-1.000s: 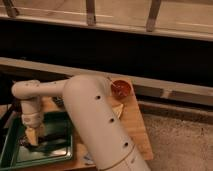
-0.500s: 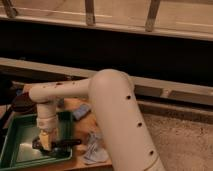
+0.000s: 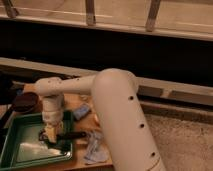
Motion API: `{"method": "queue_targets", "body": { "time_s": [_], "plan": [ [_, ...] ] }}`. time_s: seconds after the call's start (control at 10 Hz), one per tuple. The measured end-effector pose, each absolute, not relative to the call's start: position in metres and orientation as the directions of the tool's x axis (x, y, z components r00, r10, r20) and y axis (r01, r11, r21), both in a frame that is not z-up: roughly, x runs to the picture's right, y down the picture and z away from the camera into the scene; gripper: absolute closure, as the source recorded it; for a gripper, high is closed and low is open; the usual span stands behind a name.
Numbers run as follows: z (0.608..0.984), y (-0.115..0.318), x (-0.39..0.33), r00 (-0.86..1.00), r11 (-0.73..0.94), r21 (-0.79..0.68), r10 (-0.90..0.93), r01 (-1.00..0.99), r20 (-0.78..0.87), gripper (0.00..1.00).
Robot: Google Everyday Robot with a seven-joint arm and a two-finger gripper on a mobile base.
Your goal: Wipe tray with brush
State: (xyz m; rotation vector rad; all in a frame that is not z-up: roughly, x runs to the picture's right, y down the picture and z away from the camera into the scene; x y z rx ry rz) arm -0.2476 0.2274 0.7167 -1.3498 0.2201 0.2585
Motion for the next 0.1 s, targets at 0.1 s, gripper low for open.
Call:
{"method": "queue_targets", "body": {
  "time_s": [0.1],
  "plan": [
    [0.7226, 0.2203, -0.2622, 0.957, 0.206, -0.935, 0.043, -0.29, -0.287, 0.91]
  ]
}}
